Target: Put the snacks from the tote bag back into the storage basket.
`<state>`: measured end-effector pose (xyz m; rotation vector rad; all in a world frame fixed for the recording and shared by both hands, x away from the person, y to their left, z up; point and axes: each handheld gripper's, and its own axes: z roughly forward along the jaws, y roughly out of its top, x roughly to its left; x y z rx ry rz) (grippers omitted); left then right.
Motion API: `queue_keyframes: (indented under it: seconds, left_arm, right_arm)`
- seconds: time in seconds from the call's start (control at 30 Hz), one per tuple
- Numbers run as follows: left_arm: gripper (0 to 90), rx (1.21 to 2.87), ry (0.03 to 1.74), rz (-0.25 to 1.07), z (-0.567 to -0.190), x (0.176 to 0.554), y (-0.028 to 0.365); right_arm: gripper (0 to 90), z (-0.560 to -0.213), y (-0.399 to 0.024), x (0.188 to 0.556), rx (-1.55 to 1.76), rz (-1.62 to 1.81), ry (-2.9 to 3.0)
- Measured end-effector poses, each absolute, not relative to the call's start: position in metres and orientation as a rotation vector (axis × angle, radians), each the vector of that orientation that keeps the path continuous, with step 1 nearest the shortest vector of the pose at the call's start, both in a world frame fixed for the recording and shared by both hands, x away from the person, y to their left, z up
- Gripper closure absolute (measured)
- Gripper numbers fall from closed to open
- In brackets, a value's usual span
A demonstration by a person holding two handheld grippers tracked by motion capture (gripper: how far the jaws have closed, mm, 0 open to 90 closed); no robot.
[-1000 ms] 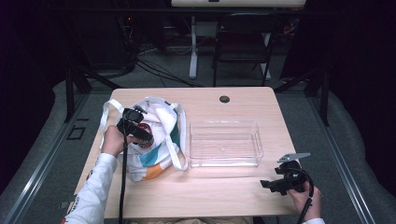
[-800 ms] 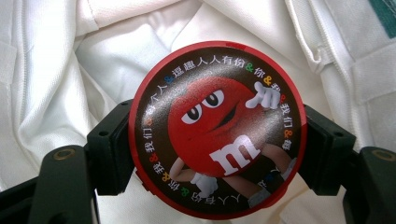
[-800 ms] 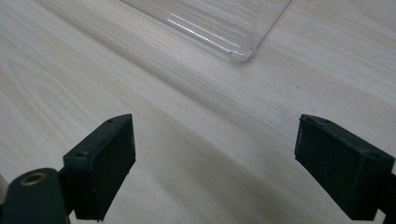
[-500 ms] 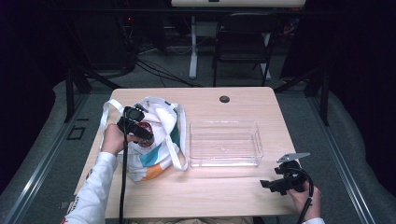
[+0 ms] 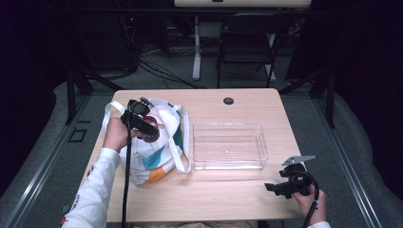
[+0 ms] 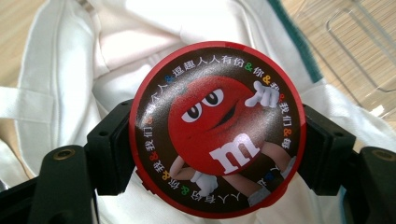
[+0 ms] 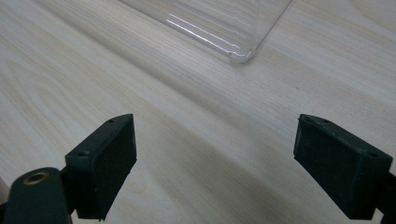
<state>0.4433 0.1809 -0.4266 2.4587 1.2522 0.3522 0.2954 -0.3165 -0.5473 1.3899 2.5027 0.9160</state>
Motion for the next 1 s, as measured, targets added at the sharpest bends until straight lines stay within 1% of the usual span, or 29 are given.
queue_keyframes:
  seconds: [0.5,1.0]
  left_arm:
    - [25.6,2.450,1.188,0.362,-0.394,0.441,0.170]
    - [25.6,2.480,1.097,0.367,-0.374,0.439,0.140]
  right_arm:
    - [13.1,-0.547,-0.317,0.295,1.394,0.918,2.500]
    - [13.1,-0.547,-0.317,0.295,1.400,0.917,2.497]
